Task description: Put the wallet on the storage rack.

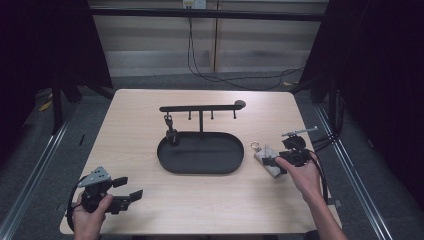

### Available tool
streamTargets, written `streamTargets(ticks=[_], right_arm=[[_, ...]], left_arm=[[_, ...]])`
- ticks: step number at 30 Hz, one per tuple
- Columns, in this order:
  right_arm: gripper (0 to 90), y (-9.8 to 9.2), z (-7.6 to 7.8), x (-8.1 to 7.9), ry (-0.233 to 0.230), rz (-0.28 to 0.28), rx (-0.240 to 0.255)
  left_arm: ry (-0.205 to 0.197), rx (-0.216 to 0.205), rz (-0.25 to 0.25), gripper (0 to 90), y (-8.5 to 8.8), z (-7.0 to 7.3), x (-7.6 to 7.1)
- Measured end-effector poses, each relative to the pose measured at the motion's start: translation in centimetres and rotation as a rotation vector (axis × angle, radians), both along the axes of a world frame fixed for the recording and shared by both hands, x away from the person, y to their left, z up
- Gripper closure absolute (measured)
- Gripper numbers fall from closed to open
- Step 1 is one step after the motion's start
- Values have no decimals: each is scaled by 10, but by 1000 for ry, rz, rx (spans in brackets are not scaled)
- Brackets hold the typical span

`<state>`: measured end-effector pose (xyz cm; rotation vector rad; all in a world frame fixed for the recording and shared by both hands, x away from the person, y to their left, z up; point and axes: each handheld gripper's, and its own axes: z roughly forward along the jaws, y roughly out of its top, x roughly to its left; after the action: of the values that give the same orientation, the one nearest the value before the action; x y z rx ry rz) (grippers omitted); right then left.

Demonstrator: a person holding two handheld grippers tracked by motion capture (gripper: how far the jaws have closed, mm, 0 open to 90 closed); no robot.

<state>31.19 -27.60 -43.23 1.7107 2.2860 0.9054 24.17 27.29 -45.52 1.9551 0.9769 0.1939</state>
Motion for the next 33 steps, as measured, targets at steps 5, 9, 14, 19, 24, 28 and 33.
streamTargets(ticks=[5,9,14,19,24,28,33], right_arm=[[198,1,4,9,16,2,1],[220,3,5,19,40,6,-13],[224,6,0,30,97,27,-46],[223,1,-3,39,134,17,-110],[216,-1,-5,48,159,29,-139],[210,1,-14,54,206,44,-160],[221,0,-21,62,254,52,-208]], left_arm=[[-11,-10,14,200,1,1,-2],[-7,-17,9,199,1,1,-2],[-4,-13,0,199,0,0,-2],[8,-4,-15,199,-1,-2,-1],[17,7,-27,199,-3,-2,0],[9,-1,-40,198,-3,-2,-1],[-1,2,-39,197,-4,-1,-2]])
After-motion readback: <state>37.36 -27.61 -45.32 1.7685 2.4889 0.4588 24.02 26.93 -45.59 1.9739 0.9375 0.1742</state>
